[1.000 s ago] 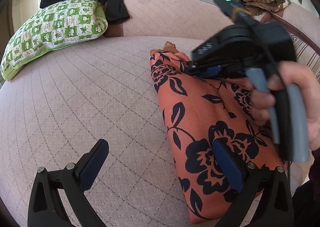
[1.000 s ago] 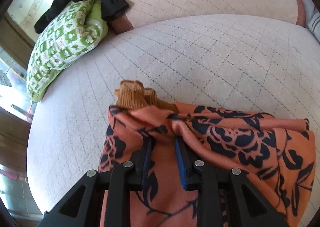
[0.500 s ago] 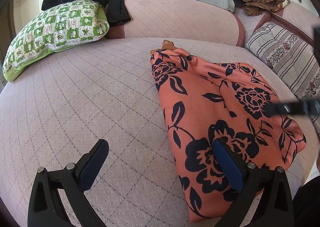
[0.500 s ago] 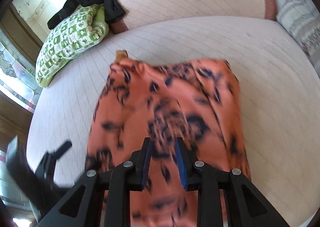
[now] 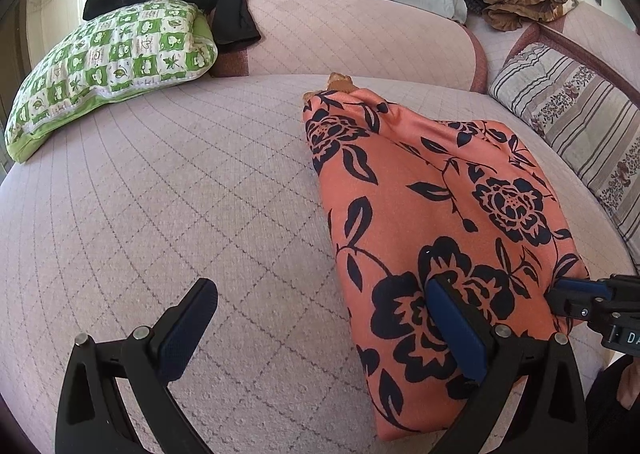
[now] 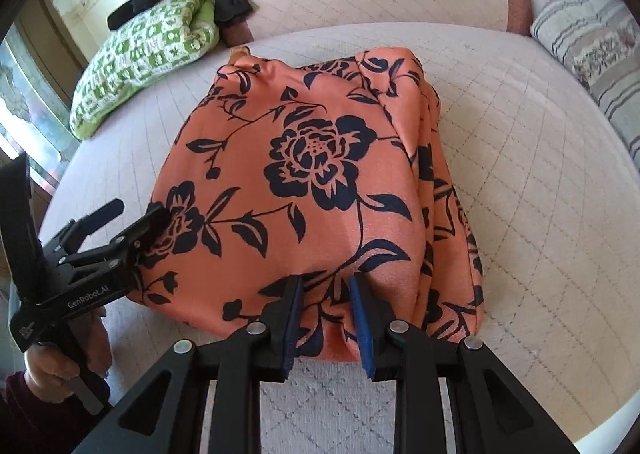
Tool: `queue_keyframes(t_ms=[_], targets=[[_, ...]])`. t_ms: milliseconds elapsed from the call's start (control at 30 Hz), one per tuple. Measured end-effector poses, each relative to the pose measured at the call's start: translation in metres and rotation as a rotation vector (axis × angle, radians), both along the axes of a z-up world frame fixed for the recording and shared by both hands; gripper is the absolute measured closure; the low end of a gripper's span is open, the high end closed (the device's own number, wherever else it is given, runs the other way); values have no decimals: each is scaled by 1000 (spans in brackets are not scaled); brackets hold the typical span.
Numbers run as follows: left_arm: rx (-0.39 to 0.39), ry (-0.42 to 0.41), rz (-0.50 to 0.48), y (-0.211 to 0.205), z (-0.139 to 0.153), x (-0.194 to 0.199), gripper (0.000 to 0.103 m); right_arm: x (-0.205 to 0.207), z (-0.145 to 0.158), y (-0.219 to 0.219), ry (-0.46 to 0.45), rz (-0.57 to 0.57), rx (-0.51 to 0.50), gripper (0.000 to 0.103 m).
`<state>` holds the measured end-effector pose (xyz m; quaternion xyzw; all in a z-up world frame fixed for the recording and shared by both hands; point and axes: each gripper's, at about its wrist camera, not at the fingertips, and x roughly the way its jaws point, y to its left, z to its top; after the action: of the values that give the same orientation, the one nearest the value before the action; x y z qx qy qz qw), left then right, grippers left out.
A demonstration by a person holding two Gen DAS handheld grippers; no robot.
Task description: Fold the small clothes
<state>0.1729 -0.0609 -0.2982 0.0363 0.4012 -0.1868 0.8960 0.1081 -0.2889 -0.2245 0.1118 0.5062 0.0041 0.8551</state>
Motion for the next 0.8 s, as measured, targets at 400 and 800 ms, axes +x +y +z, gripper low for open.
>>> queue_keyframes(t_ms=[400, 800], targets=[[-110, 142, 40, 8, -14, 8, 0, 9, -9, -16, 1, -26, 113, 75], [81, -41, -5, -4, 25, -1, 0, 2, 16, -39, -74, -86, 236, 75]])
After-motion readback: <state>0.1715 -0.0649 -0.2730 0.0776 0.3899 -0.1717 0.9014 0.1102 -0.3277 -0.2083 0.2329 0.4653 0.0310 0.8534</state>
